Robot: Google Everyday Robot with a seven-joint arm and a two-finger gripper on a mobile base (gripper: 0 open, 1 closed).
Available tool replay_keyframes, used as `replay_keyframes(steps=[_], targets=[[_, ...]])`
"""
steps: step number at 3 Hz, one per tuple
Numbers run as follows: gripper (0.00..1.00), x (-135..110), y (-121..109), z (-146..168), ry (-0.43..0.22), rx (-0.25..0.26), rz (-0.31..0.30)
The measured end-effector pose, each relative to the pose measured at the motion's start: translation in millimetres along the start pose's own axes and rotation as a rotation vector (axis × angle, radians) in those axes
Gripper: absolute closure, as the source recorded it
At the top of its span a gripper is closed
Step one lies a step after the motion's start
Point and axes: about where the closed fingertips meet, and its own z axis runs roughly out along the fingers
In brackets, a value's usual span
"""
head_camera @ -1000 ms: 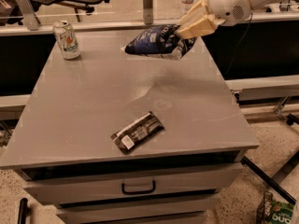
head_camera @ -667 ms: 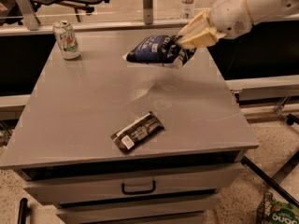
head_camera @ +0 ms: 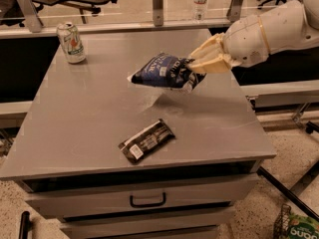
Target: Move blue chip bag near rxbar chocolate
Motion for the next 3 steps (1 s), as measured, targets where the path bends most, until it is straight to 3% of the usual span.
replay_keyframes(steps=[2,3], targets=[[1.00,-15.6,37.2,1.4,-0.032,-0.022,-0.008],[1.00,-18.3,44.1,3.4,-0.036,-0.038,-0.013]])
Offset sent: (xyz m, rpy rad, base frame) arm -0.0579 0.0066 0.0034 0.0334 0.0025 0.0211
